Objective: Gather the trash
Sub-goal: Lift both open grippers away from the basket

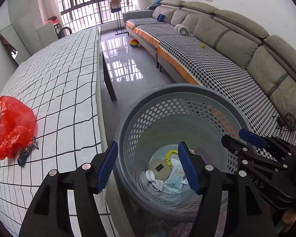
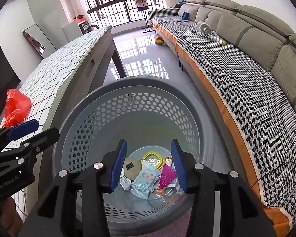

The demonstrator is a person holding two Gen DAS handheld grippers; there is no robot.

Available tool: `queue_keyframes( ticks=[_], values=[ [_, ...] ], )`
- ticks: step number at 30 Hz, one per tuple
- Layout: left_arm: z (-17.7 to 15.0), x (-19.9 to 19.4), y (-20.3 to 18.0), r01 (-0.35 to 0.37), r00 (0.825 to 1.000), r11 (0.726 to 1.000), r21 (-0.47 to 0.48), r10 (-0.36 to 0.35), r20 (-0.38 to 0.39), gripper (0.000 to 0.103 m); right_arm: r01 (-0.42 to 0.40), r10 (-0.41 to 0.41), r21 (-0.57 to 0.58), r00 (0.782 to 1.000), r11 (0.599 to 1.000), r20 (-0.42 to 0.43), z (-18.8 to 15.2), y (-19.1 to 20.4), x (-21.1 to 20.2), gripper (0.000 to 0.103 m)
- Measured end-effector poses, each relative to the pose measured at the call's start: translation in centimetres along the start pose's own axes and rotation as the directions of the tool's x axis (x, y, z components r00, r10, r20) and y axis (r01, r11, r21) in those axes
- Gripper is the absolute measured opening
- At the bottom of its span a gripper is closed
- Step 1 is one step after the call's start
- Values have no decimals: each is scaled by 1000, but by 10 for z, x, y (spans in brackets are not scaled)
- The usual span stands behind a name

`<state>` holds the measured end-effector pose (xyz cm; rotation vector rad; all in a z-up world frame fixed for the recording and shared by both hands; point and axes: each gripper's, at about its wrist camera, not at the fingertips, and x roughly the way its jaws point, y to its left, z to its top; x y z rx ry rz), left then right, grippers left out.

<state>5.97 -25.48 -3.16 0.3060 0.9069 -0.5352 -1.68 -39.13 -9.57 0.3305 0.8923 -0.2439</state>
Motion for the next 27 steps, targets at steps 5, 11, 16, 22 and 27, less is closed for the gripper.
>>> queue_keyframes(
  ticks=[5,11,16,22,27],
  values=[
    [-1,-1,2,-4,1000,1000,-6,4,0,64,0,1,-5,1000,1000,5,0,2,-2,46],
    [-2,-5,5,-3,1000,1000,-15,3,10,67,2,-2,-8,1000,1000,13,1,5,-7,49],
    [-4,-8,8,-2,1000,1000,-23,2,14,69,6,-6,-11,1000,1000,17,4,8,-9,50],
    [-5,-15,17,-9,999,999,-41,10,32,73,6,-5,-20,999,1000,32,4,15,-16,53],
    [-9,-22,25,-12,999,999,-53,14,51,76,13,-12,-37,999,999,43,5,22,-21,55]
  ],
)
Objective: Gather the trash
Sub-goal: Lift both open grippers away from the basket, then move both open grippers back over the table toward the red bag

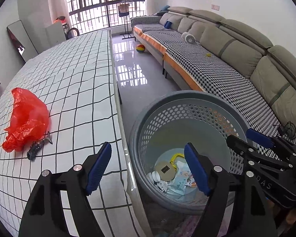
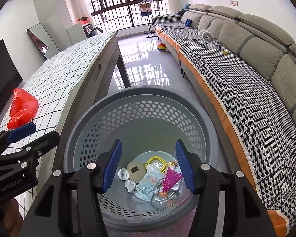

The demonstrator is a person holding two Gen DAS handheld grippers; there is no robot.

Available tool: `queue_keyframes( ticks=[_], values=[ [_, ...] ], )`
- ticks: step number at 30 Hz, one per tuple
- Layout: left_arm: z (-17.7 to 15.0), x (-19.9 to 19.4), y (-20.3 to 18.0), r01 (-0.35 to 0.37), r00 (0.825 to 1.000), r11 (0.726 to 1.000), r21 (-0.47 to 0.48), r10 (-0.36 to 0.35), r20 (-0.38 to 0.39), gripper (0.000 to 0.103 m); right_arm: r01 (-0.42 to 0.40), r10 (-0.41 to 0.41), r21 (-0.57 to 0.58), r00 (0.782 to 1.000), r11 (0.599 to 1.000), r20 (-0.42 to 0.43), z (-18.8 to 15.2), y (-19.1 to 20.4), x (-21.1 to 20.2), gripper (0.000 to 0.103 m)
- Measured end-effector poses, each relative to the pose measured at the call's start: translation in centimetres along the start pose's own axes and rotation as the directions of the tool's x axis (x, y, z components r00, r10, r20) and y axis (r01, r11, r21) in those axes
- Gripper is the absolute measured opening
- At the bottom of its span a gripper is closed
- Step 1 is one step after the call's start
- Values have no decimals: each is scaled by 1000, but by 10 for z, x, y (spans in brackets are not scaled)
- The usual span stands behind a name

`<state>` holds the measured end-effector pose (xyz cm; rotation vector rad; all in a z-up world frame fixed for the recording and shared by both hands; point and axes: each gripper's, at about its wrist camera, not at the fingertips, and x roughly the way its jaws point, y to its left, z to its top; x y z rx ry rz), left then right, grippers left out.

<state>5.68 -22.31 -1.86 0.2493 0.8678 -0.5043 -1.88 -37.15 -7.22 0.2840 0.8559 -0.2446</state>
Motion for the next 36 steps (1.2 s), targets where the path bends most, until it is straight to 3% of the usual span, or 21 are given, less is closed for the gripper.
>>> queue_keyframes(
  ticks=[10,25,36],
  values=[
    [-8,-17,29,-11,999,999,-42,12,30,78,-3,4,-45,1000,999,11,5,27,-5,58],
    [-11,-52,105,-79,991,984,-162,95,94,81,-39,48,-149,998,988,52,27,98,-14,64],
    [-34,-66,166,-145,981,955,-259,173,87,81,-137,142,-238,990,962,3,36,166,3,66]
  ],
)
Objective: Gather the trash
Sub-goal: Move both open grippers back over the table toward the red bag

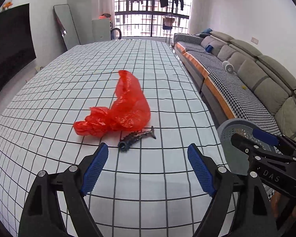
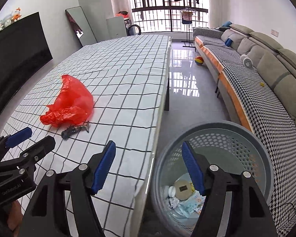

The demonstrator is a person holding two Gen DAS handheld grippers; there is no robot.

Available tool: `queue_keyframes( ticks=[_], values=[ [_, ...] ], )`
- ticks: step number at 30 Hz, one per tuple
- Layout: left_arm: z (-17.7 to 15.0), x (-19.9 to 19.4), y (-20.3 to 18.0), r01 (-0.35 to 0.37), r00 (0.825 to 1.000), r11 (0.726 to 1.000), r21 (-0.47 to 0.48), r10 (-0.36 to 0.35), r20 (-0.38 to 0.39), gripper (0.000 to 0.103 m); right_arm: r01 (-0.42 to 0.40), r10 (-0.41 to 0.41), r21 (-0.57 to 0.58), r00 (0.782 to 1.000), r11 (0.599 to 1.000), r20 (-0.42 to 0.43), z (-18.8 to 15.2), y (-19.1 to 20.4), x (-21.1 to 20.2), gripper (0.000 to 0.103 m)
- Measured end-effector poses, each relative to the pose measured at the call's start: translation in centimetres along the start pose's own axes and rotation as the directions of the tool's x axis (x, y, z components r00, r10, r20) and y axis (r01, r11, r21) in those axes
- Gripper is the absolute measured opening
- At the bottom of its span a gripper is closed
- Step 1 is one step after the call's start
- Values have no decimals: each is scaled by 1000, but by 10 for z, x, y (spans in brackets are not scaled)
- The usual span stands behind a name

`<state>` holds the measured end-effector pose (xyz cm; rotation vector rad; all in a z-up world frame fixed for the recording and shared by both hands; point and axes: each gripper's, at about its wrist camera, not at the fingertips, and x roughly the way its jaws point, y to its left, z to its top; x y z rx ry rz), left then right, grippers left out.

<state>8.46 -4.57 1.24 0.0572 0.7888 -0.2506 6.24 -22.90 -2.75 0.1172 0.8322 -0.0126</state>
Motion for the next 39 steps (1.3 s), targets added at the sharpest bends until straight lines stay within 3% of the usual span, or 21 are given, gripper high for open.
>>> queue_keyframes(
  ticks=[9,17,22,31,39],
  values=[
    [-16,-6,54,-84,996,993,-79,83,-8,82,-83,80,-97,996,992,-35,12,58,24,66],
    [-33,0,97,-138,990,978,-156,132,-49,83,-131,108,-207,987,970,-118,6,109,54,66],
    [-38,3,114,-152,988,970,-190,143,-61,83,-168,132,-210,976,963,-175,11,133,73,66],
    [-40,3,127,-142,989,966,-218,132,-59,83,-102,57,-232,980,967,-193,18,172,104,66],
    [-42,5,130,-133,991,965,-228,121,-65,83,-6,-39,-244,983,970,-178,21,171,118,66]
  ],
)
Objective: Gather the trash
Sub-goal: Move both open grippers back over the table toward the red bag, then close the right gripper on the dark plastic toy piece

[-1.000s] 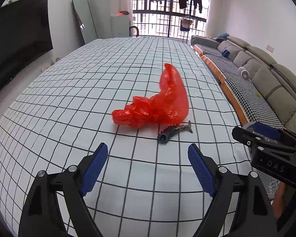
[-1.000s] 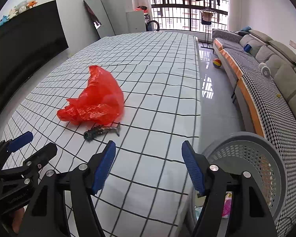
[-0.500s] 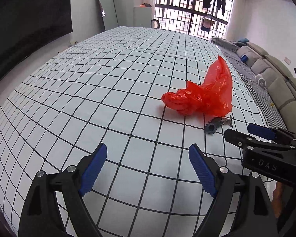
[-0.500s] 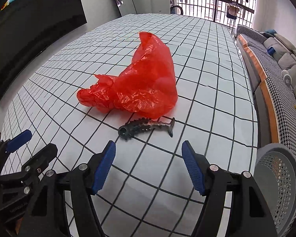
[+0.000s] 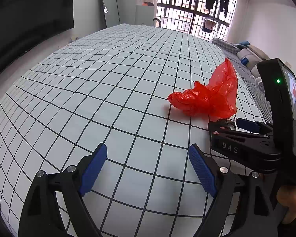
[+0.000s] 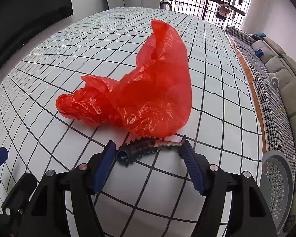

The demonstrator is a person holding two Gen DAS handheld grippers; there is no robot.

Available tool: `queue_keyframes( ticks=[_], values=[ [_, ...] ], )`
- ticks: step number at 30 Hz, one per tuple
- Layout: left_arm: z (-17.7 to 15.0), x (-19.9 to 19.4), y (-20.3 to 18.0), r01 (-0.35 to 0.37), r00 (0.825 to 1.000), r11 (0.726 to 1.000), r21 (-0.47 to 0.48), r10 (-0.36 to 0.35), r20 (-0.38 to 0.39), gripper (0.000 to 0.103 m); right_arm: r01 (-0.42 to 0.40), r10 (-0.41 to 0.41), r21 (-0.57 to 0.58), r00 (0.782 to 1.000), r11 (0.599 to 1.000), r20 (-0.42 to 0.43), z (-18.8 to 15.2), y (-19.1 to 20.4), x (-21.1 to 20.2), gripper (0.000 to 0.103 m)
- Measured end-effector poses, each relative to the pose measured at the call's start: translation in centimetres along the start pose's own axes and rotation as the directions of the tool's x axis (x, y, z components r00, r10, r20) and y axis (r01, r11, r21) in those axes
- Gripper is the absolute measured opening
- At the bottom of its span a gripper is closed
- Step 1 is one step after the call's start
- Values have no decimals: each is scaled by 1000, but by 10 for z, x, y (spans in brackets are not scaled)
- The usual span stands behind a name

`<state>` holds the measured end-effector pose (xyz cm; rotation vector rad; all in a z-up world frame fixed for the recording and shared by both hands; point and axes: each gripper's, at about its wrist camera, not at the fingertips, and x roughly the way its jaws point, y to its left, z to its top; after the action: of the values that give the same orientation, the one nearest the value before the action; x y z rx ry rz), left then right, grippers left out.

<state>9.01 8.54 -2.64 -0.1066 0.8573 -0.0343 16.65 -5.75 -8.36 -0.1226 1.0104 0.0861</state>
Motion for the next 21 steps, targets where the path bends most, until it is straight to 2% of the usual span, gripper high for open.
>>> queue_keyframes(
  ticks=[11,16,21],
  values=[
    [0,-3,-2,15,1000,1000,-1,-15,0,83,92,-90,87,996,992,-21,-20,-55,-5,66],
    [0,-3,-5,15,1000,1000,6,-15,2,83,-7,5,90,1000,996,22,-17,-59,-15,66],
    [0,-5,-7,12,1000,1000,10,-12,1,83,-33,31,44,999,999,33,-7,-43,-7,66]
  ],
)
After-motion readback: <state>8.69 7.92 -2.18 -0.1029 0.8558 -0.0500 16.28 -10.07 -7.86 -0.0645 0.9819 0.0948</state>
